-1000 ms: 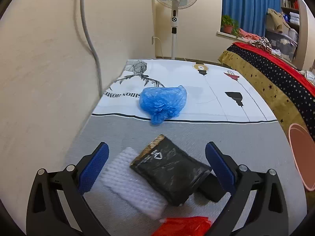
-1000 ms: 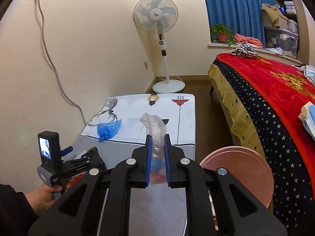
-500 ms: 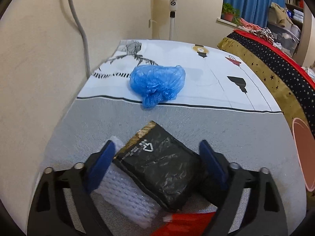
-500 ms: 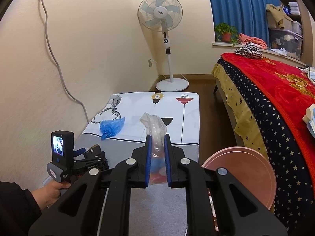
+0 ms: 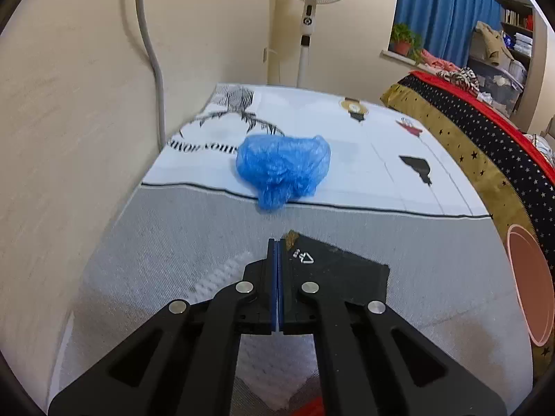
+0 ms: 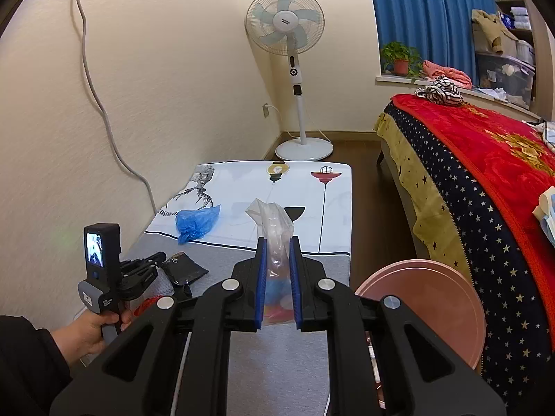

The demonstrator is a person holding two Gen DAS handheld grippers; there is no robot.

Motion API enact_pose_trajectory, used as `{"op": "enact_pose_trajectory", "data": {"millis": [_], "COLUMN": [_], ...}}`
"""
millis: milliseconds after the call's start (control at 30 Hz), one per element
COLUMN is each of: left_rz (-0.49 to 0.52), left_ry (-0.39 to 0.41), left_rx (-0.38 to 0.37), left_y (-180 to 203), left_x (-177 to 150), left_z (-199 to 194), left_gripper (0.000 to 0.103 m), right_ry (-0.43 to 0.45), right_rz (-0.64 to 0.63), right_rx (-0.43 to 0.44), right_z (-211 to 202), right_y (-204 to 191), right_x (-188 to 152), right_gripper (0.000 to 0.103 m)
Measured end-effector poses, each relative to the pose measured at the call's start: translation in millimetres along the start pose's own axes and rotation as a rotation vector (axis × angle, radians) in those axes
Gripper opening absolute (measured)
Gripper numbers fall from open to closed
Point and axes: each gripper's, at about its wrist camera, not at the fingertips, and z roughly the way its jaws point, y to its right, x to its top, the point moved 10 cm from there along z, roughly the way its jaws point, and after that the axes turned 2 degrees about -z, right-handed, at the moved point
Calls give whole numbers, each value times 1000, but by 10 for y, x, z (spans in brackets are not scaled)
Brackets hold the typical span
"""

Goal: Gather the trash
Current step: 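Hold the clear bag up while the left gripper grasps the black pouch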

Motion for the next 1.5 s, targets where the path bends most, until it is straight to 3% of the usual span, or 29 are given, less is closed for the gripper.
{"op": "enact_pose_trajectory", "data": {"millis": [167,333,400,467,567,633,1267,1333,1367,1500], "left_rz": [-29,-50,-32,-25,-18,4,144,143,146,153], "left_ry": [42,26,32,45,39,12,-111,-116,-117,-104], "left_rx": [-10,-67,-76,-84,-106,-109,-59,-63,-75,-124], "left_y": [-43,-5,55,116,221,281,436,436,453,509], "left_x": [141,130,121,118,69,12,-231,-237,-241,-222], "left_z": [-121,-155,-168,-189,-184,-147,118,127,125,95], "left_gripper": [0,1,11,43,62,67,72,68,57,38], "right_ry": [2,-1,-2,-2,-4,-8,-25,-27,-29,-32], "right_rz": [-7,-17,-19,-21,-20,-19,-23,-21,-20,-20], "right_rx": [0,0,1,1,1,1,7,6,5,5], "right_z": [-7,-6,-7,-6,-2,5,58,62,68,80], "right_y": [0,-22,-29,-35,-37,-38,-71,-73,-72,-72], "right_x": [-2,-8,-9,-8,-10,-9,-35,-43,-46,-51], "right_gripper": [13,13,13,13,13,13,13,13,13,13]}}
